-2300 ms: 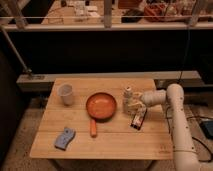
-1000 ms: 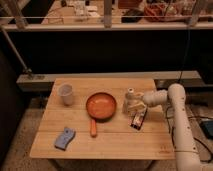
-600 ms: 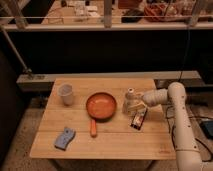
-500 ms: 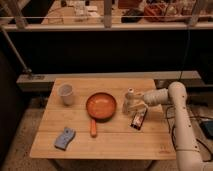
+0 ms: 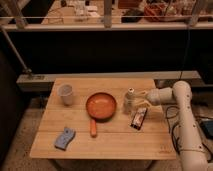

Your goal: Stand the bottle upright

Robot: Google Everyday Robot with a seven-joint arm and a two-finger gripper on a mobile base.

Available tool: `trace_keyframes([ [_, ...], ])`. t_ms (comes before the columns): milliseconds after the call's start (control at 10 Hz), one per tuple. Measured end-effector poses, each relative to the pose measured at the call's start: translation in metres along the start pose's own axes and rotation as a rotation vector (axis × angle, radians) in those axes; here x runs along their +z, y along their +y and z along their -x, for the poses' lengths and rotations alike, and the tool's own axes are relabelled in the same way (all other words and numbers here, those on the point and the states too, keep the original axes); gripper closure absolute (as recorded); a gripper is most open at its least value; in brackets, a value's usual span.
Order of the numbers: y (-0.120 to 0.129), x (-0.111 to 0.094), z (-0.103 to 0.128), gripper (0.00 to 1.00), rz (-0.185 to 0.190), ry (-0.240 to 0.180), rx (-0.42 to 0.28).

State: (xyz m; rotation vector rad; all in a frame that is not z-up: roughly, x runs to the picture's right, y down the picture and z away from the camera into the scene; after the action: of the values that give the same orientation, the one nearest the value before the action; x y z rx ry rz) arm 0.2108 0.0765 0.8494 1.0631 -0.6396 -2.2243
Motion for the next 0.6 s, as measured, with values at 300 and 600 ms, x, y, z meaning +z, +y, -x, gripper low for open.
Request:
trace_keyframes([
  [300,0.004,-0.011,0.003,0.38,0.015,0.010,0.010],
  [600,0.006,-0.018,0.006,0.22,0.026,0.009,0.015],
])
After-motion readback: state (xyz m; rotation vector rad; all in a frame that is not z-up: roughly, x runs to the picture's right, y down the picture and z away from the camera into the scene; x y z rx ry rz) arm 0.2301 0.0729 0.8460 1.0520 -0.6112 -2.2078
